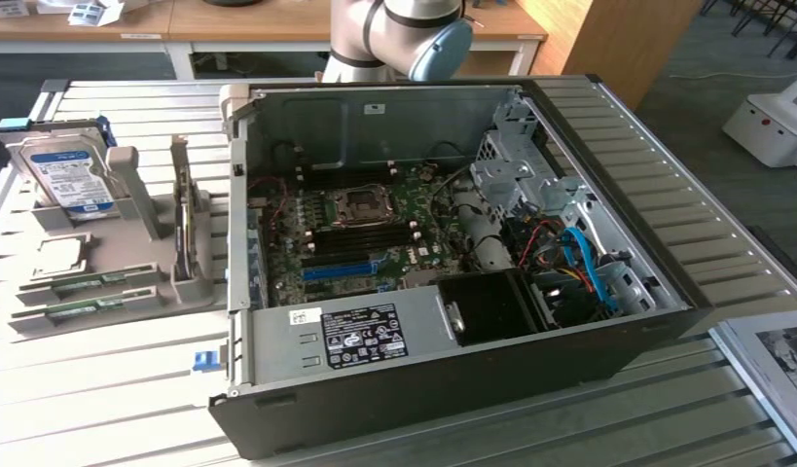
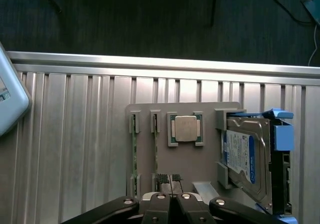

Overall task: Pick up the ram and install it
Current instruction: 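Pick up the ram and move it above insertion slot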

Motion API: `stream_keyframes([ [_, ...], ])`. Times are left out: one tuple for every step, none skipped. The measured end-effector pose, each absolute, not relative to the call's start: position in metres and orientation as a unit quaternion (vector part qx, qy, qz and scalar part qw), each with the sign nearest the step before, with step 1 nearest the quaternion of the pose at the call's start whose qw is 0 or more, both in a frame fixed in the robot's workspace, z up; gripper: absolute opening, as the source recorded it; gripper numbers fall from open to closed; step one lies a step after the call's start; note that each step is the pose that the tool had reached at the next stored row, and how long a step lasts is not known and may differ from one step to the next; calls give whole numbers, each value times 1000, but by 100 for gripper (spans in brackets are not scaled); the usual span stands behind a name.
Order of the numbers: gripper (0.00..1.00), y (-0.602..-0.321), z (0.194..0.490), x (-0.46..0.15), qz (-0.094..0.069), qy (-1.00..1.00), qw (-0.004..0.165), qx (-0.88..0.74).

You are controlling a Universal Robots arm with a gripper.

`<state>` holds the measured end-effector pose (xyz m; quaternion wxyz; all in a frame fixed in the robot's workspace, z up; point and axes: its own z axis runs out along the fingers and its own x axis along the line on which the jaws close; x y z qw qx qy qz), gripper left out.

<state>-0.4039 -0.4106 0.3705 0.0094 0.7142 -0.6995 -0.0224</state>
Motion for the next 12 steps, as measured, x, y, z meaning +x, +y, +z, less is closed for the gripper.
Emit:
stream_keyframes([
  [10, -412, 371, -404, -23, -700, 9, 714],
  [10, -413, 371, -404, -23, -700, 10, 714],
  [10, -414, 371, -404, -23, -700, 10, 714],
  [10, -416, 370, -404, -23, -700, 10, 714],
  [10, -417, 371, -404, -23, -700, 10, 714],
  [10, -418, 371, -404, -23, -700, 10, 714],
  [10, -419, 370, -404, -23, -699, 10, 714],
  [10, -421, 370, -404, -23, -699, 10, 714],
  [10, -422, 370, -404, -24, -699, 11, 714],
  [10, -422, 371, -404, -24, -700, 11, 714],
  [10, -423, 371, -404, -24, -699, 11, 714],
  [10, -423, 371, -404, -24, -700, 11, 714],
])
